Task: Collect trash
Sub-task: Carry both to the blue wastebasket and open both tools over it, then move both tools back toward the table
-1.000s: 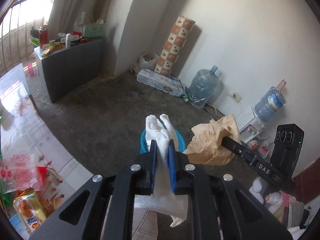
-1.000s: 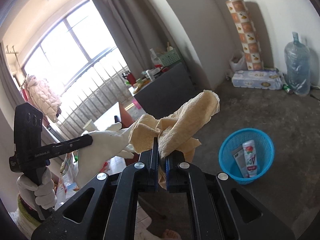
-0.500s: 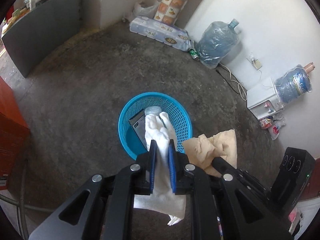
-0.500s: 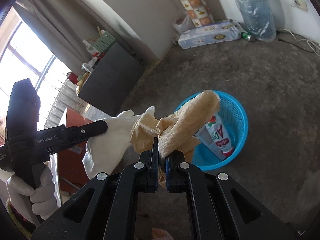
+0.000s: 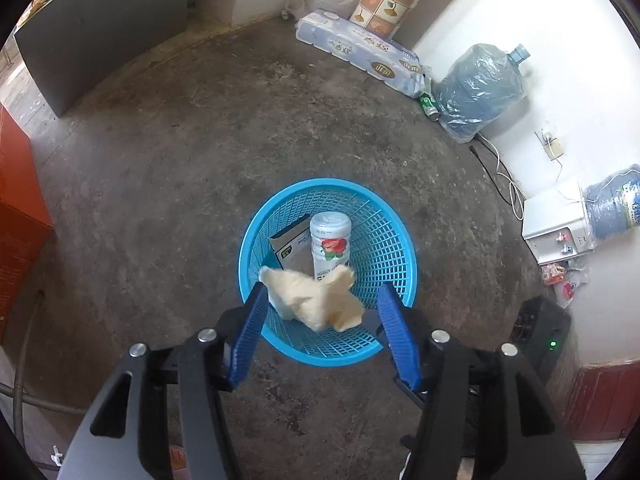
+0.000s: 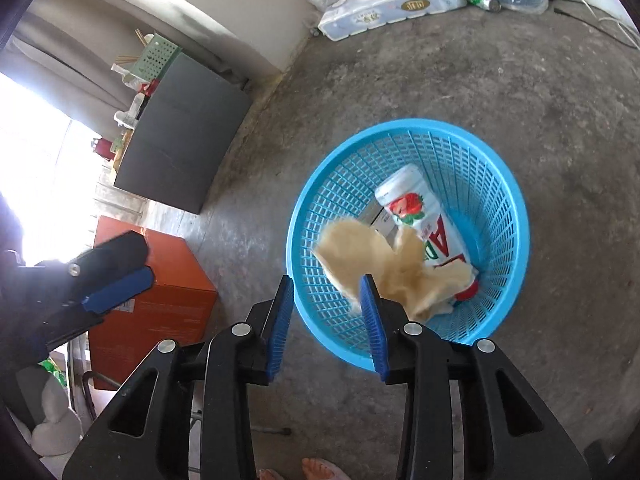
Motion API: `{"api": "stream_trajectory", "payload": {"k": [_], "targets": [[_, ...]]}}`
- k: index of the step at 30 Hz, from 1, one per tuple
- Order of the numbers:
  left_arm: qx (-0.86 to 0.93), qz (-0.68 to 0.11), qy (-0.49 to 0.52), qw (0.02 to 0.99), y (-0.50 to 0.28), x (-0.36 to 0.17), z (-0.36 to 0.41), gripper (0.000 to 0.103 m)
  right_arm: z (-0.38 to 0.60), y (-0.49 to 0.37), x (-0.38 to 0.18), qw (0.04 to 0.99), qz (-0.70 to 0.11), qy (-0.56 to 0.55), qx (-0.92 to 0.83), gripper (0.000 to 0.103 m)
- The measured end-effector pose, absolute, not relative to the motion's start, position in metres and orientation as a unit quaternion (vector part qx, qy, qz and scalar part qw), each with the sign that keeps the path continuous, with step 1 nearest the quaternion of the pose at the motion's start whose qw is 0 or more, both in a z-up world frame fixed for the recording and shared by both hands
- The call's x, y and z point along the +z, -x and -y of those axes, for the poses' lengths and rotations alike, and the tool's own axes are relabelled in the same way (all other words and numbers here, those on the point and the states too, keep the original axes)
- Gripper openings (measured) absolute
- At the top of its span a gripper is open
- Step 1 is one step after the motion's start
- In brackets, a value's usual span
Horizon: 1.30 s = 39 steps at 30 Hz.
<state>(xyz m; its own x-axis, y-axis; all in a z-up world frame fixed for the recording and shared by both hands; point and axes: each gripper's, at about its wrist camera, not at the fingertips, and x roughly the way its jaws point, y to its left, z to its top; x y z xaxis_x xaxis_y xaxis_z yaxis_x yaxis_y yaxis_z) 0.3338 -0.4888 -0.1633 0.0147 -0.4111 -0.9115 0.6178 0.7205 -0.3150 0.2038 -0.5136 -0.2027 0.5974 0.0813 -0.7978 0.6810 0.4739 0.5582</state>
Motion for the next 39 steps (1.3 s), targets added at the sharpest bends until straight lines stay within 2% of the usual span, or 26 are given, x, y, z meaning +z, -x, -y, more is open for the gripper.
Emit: {"api": "stream_trajectory", "payload": {"k": [8, 15, 20, 27, 28, 31, 33, 39], "targets": [[-0.378, -0.575, -0.071, 0.722, -0.331, -0.124, 0.470, 0.056, 0.504, -0.196, -0.200, 0.760, -0.395, -0.479, -0.193, 0.036], [-0.432, -0.549, -0.052, 0.714, -0.307, -0.043, 0.411, 0.059, 0.480, -0.166, -0.149, 0.792, -0.367, -0.452, -0.185, 0.039], [-0.438, -0.543, -0.048, 0.715, -0.289, 0.011, 0.292, 0.060, 0.442, -0.138, -0.100, 0.823, -0.342, -0.424, -0.162, 0.054], [-0.335, -0.474, -0.003, 0.815, -0.262, 0.072, 0.077, 0.070, 0.379, -0.136, -0.056, 0.844, -0.347, -0.399, -0.090, 0.059], [-0.311, -0.465, 0.008, 0.829, -0.257, 0.077, 0.047, 0.070, 0.369, -0.139, -0.048, 0.850, -0.344, -0.392, -0.076, 0.063], [-0.261, -0.439, 0.052, 0.858, -0.237, 0.083, -0.033, 0.072, 0.339, -0.153, -0.025, 0.862, -0.341, -0.374, -0.026, 0.066], [-0.234, -0.432, 0.074, 0.868, -0.221, 0.077, -0.073, 0.073, 0.316, -0.164, -0.010, 0.871, -0.338, -0.356, 0.004, 0.072], [-0.171, -0.440, 0.086, 0.877, -0.175, 0.033, -0.142, 0.074, 0.243, -0.188, 0.028, 0.885, -0.338, -0.305, 0.094, 0.079]]}}
